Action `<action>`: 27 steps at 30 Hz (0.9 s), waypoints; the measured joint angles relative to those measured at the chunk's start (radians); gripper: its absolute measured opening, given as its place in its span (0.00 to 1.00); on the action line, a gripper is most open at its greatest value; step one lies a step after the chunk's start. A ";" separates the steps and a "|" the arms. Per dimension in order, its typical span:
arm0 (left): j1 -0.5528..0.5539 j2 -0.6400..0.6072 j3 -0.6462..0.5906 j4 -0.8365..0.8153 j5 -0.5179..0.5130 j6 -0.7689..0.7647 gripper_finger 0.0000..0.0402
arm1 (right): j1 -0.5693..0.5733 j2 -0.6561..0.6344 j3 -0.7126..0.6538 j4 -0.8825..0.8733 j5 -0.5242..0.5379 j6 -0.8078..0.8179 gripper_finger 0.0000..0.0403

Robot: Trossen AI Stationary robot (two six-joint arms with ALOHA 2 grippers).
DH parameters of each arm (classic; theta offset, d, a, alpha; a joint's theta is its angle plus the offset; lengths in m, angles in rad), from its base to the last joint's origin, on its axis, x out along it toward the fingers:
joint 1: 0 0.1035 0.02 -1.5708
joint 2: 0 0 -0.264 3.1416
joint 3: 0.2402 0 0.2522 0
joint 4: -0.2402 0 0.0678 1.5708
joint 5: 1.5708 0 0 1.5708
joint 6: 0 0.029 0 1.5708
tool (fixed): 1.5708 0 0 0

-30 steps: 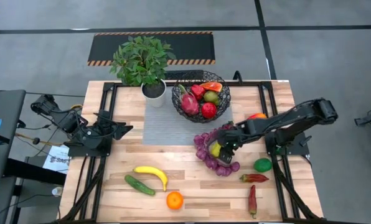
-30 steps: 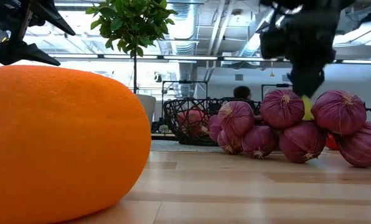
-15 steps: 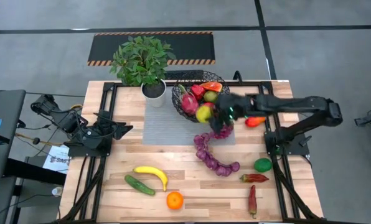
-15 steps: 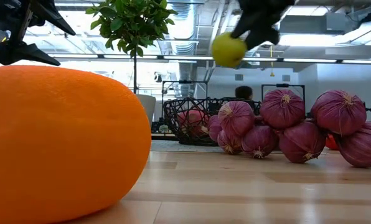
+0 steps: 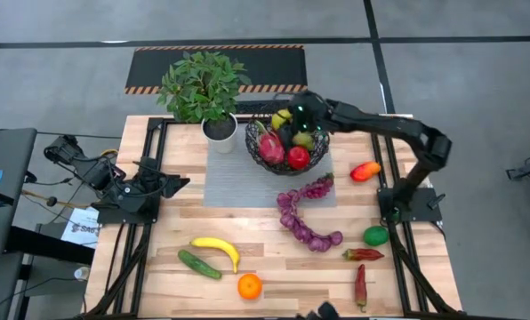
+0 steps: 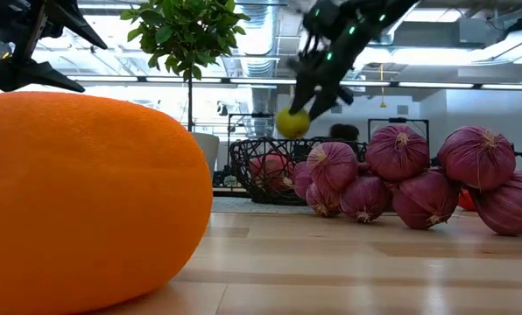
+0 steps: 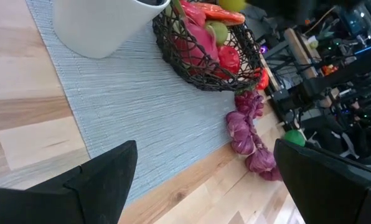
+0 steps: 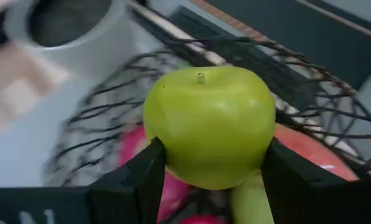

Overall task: Build produce basket
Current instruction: Put the green apple into the black wire basket, then put the orange mango into the black wire basket

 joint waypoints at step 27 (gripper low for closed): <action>0.000 0.000 0.000 -0.012 -0.030 -0.010 0.91 | -0.163 0.221 0.198 -0.184 -0.073 0.087 0.86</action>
